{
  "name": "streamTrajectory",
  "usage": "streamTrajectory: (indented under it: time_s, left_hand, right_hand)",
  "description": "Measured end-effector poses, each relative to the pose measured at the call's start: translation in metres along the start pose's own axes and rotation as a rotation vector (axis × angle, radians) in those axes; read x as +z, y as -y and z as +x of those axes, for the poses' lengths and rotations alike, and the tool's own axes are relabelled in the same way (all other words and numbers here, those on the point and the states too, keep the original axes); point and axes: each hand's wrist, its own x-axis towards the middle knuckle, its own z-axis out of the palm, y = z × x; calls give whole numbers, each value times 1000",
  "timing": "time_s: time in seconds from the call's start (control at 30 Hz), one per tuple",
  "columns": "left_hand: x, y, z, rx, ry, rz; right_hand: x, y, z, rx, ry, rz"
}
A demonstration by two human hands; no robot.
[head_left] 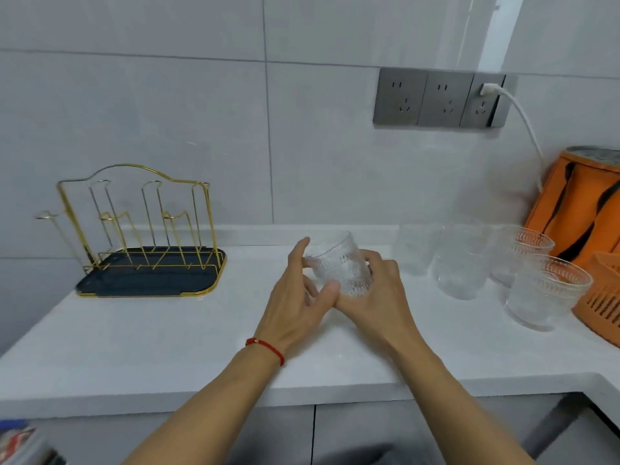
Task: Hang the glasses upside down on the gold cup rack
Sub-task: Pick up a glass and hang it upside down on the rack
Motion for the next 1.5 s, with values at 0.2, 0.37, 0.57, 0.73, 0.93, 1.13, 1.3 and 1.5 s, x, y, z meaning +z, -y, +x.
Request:
streamTrajectory:
  time_s: [0.2, 0.37, 0.57, 0.73, 0.93, 1.13, 1.3, 1.5]
  left_hand:
    - [-15, 6, 6, -200, -364, -308]
    - [-33, 17, 11, -276, -406, -364]
    - [-109, 44, -13, -279, -282, 238]
    - [-172, 82, -29, -384, -166, 1014]
    - [-172, 96, -29, -523, -142, 944]
    - [-173, 97, -28, -595, -129, 912]
    - [-173, 100, -26, -607, -119, 926]
    - [-173, 102, -26, -596, -121, 961]
  right_hand:
    - [46, 2, 25, -65, 239, 385]
    - [66, -2, 39, 130, 472, 801]
    - [83, 21, 50, 227, 268, 835]
    - [71, 70, 79, 62, 17, 634]
    - [85, 163, 127, -108, 4, 561]
    - [148, 255, 182, -311, 134, 266]
    - [210, 300, 205, -414, 351, -40]
    - [259, 310, 221, -431, 604, -210]
